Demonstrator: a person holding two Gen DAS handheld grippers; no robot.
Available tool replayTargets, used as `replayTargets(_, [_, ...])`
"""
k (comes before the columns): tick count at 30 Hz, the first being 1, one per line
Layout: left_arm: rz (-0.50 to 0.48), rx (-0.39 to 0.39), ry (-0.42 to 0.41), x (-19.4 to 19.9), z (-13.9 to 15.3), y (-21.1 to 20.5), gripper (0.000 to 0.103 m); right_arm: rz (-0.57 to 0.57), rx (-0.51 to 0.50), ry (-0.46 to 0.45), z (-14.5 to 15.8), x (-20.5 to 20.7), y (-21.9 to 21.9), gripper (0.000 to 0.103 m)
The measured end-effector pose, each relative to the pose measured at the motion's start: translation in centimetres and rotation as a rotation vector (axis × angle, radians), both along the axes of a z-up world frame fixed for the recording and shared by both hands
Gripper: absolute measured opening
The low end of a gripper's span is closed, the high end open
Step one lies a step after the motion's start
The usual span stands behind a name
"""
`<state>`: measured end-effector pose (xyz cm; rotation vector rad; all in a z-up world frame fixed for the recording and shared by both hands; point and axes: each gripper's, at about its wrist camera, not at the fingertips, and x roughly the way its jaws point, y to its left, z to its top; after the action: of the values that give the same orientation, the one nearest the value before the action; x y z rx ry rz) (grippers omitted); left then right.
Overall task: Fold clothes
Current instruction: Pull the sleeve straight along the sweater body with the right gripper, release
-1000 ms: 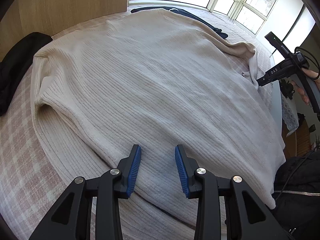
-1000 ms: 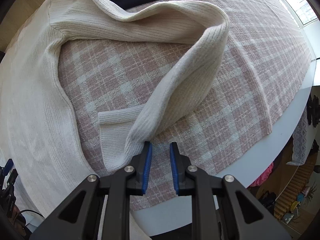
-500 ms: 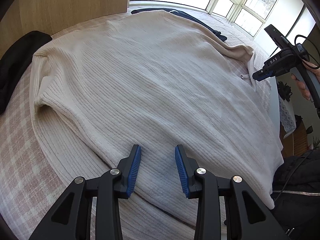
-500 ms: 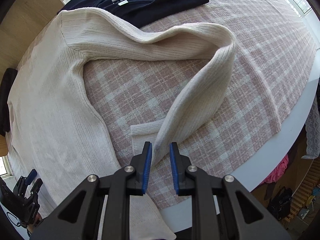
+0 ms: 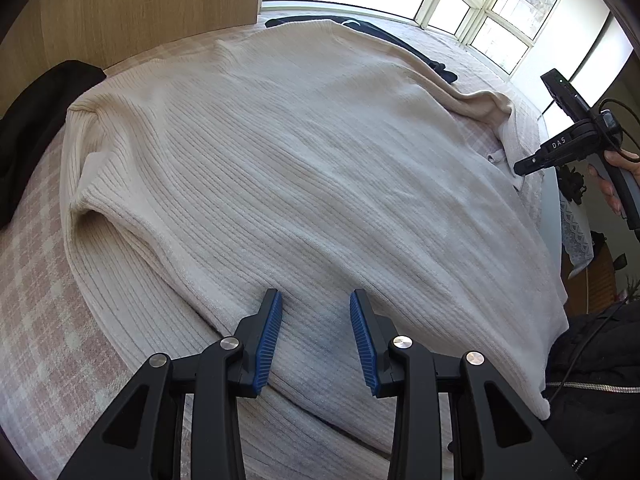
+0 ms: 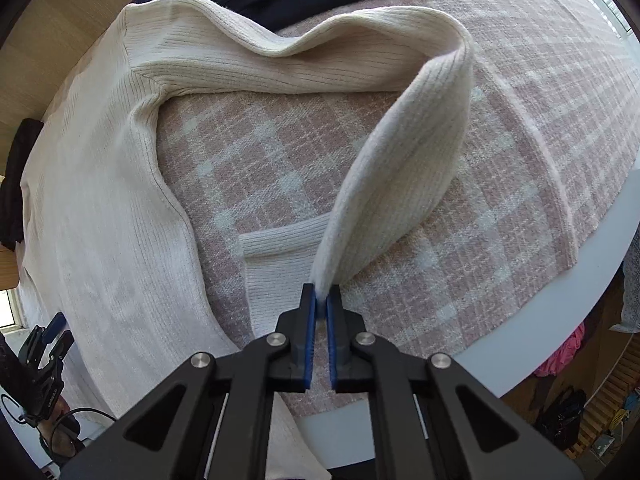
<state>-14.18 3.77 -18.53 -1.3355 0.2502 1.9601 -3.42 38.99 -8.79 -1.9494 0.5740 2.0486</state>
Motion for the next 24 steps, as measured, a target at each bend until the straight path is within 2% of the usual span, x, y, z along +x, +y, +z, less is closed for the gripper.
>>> replayTargets(10, [0.011,-0.044,-0.008,-0.3,0.0,0.6,0.034,0.069,0.064,0.045,6.8,6.8,4.6,0.004])
replayTargets(14, [0.029,-0.101,0.015,0.1,0.5,1.4,0.034,0.108,0.021,0.05,5.6,6.0,13.1,0.004])
replayTargets(16, [0.033,-0.112,0.03,0.4,1.2,2.0,0.034,0.108,0.016,0.056,4.4,4.9,13.2,0.004])
replayTargets(18, [0.046,-0.123,0.051,0.9,1.9,2.6,0.034,0.105,0.018,0.064,4.4,4.8,14.8,0.004])
replayTargets(23, [0.113,-0.148,0.074,2.0,3.0,4.3,0.034,0.051,-0.289,0.107,3.6,5.8,20.8,0.004])
replayTargets(24, [0.132,-0.156,0.079,2.3,3.2,4.7,0.034,0.041,-0.377,0.12,3.3,6.0,22.0,0.004])
